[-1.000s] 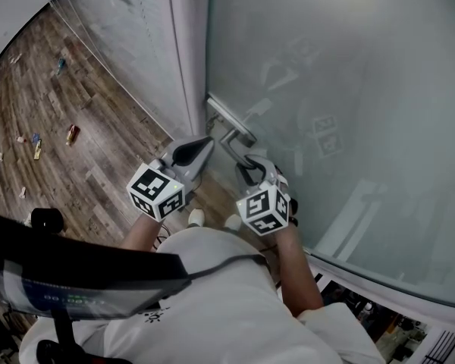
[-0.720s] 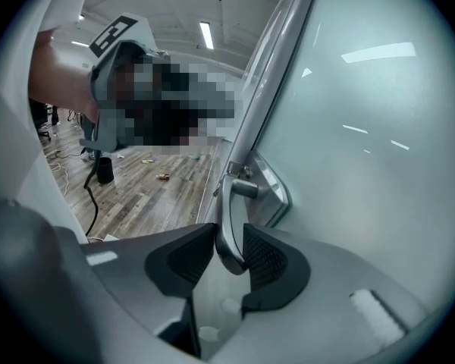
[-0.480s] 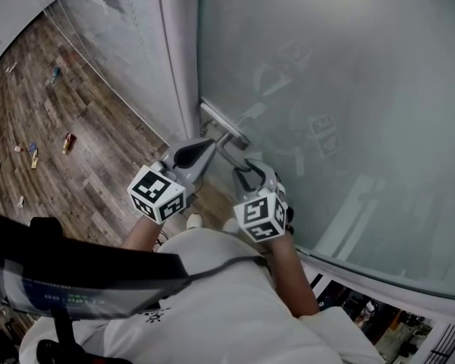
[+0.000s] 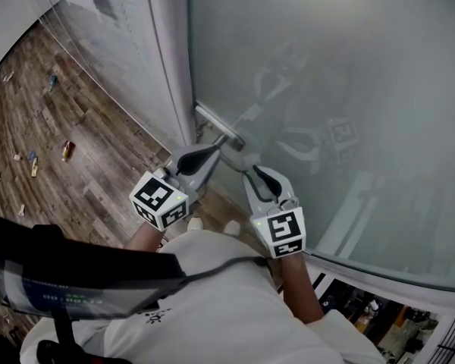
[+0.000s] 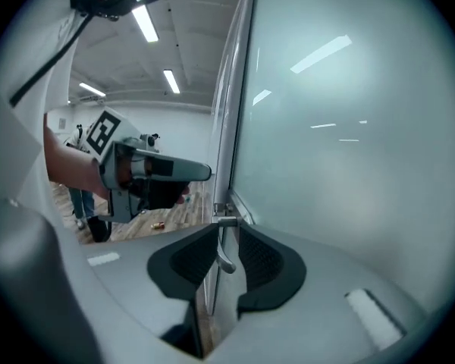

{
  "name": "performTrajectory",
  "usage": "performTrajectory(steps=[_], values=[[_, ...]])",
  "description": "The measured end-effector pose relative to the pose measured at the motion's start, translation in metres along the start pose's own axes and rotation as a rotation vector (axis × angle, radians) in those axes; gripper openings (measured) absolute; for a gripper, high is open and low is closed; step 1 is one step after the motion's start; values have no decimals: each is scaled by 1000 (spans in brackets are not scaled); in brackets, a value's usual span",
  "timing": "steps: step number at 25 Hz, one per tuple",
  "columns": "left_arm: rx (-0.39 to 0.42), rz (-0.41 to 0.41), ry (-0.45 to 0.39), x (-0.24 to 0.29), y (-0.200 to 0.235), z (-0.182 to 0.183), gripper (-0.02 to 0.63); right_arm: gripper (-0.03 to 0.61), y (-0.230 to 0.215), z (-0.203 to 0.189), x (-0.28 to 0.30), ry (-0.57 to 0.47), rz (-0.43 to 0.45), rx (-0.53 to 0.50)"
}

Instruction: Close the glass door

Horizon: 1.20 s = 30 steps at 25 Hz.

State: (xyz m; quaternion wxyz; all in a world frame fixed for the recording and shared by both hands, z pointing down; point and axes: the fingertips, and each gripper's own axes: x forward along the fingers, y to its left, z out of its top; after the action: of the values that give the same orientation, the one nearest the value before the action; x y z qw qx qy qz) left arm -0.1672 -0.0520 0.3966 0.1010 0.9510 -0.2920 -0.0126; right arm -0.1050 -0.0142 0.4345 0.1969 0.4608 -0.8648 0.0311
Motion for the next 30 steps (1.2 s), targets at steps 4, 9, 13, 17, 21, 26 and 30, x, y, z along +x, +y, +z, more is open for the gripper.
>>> performTrajectory(steps=[4, 9, 13, 17, 21, 26, 30], values=[[6, -17, -7, -1, -9, 3, 5, 73, 2, 2, -12, -44, 2, 50], [10, -28, -12, -5, -17, 5, 5, 25, 0, 13, -22, -127, -21, 105], [8, -28, -10, -8, -20, 4, 5, 17, 1, 17, -24, -154, -23, 134], [1, -14, -9, -10, -20, 5, 5, 9, -5, 21, -26, -181, -35, 166], [4, -7, -13, -10, -17, 7, 5, 9, -11, 22, -27, -191, -44, 174], [16, -12, -20, -8, -16, 9, 5, 8, -15, 24, -28, -195, -43, 174], [10, -7, -21, -7, -16, 10, 5, 9, -14, 26, -28, -199, -39, 175]])
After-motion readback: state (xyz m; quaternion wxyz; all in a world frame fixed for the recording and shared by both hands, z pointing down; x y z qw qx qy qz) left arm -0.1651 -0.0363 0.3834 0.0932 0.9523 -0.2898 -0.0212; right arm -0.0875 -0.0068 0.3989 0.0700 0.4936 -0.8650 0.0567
